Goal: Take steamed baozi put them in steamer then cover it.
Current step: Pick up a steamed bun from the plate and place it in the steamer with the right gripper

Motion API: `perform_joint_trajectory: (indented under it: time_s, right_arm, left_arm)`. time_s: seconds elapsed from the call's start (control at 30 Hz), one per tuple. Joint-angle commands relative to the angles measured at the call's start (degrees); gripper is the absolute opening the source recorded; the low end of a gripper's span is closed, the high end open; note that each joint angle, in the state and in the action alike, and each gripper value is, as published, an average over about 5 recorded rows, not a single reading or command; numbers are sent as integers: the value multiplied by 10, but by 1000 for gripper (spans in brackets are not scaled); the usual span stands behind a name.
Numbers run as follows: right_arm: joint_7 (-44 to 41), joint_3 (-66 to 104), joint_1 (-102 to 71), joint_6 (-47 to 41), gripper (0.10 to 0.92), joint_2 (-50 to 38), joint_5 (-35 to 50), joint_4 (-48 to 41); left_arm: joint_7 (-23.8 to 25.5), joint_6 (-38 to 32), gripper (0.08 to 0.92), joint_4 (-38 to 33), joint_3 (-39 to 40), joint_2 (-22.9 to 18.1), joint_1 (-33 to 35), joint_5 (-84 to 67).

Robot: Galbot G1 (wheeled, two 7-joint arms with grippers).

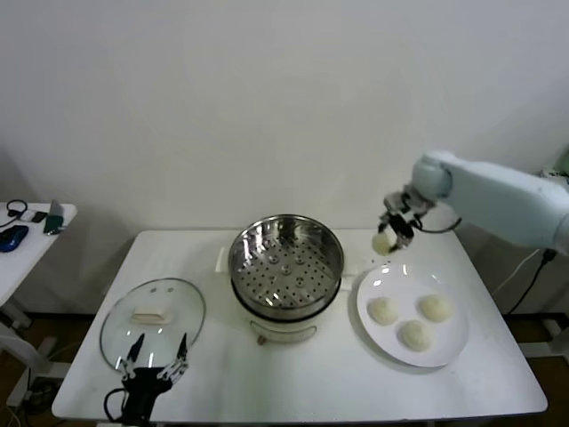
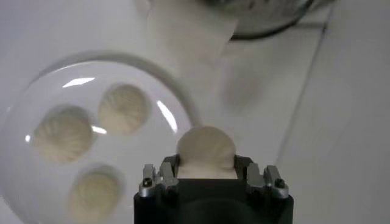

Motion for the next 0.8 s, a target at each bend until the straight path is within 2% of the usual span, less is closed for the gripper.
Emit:
perform_joint_trajectory:
  time_s: [0.03,0.2,0.43,0.57,0.8]
  right_arm:
    - [0,-22,140,149,594,102,-1,110]
    - [30,-35,67,190,588,153,-74,119]
    - [93,-17,-54,243,577,199,-258,-8]
    - [110,3,-104,255,579,216,-284,-75]
    - [137,36,-155,277,579,237,-324,-143]
  left_arm:
    - [0,-1,823,0,0,4,3,1]
    - [0,0,823,1,-1,4,-1,1]
    - [0,-2,823,8,-2,8,-3,0]
    - [-1,-2,823,10,-2,9,-6,-2]
    - [-2,-3,823,14,-1,8,-8,-1]
